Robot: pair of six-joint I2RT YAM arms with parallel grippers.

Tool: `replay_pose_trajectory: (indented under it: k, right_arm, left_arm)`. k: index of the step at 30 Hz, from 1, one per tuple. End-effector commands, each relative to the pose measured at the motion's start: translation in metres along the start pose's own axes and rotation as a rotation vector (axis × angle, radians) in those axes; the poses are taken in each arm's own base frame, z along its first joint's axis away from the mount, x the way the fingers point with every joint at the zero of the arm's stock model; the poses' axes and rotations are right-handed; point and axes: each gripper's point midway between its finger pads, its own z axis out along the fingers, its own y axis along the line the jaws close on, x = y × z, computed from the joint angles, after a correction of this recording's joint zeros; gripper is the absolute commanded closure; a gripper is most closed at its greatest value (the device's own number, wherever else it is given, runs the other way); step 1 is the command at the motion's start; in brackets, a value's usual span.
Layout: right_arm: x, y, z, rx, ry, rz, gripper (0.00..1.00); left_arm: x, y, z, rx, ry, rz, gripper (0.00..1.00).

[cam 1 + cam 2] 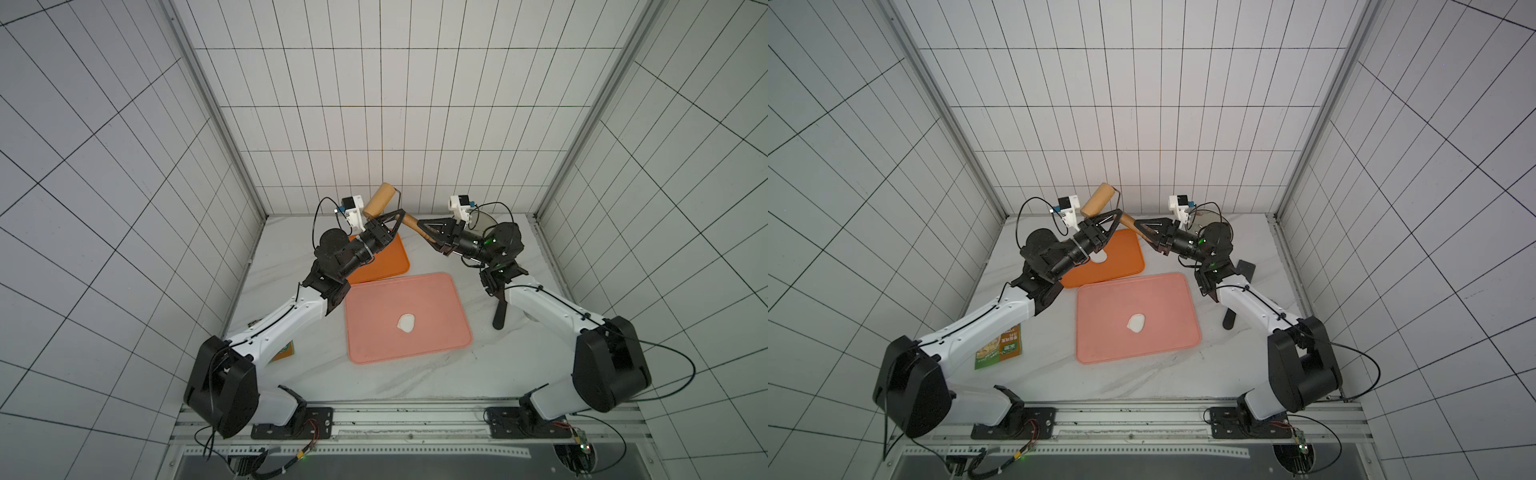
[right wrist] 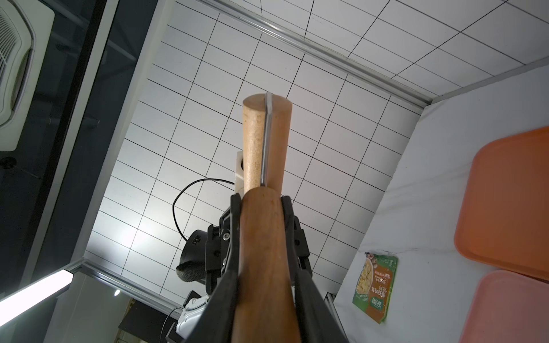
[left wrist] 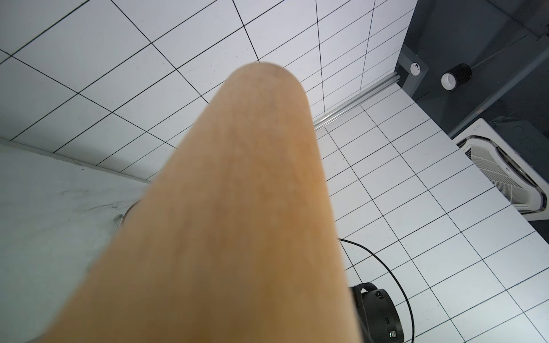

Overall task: Roll out the dumpling wrappers from the dough
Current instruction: Pick up the rolling pin from the center of the board.

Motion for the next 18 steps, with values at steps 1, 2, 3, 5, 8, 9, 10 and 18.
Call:
replay_pose_trajectory:
  k: [1,2,3,5,8,9,10,18]
  right_arm:
    - [-0.007,0.024,0.004,-0.039,-0.007,-0.052,0.67]
    - [-0.007,0.024,0.004,-0.039,-0.006,-0.053,0.69]
    - [-0.006,0.024,0.005,-0.039,-0.004,-0.051,0.72]
    - [-0.006,0.023,0.004,-0.036,-0.005,-0.049,0.78]
    - [-0.006,0.021,0.003,-0.025,-0.008,-0.046,0.91]
    - [-0.006,0.02,0.003,-0.02,-0.008,-0.046,1.0]
    - [-0.006,0.017,0.003,-0.008,-0.008,-0.042,1.0]
    - [-0.017,-0.001,-0.013,0.1,-0.049,-0.047,1.0]
  left_arm:
    - [-0.001,-0.011,-0.001,0.033,-0.006,0.059,1.0]
    - [-0.001,-0.011,-0.001,0.034,-0.007,0.06,1.0]
    - [-0.001,-0.011,-0.001,0.034,-0.008,0.06,1.0]
    - [-0.001,-0.012,-0.001,0.035,-0.008,0.06,1.0]
    - [-0.001,-0.011,-0.002,0.031,-0.003,0.06,1.0]
    - [0.0,-0.01,-0.002,0.025,-0.001,0.061,1.0]
    - [0.001,-0.008,-0.002,0.016,0.004,0.061,1.0]
    - [0.0,0.018,-0.012,-0.079,0.018,0.052,0.45]
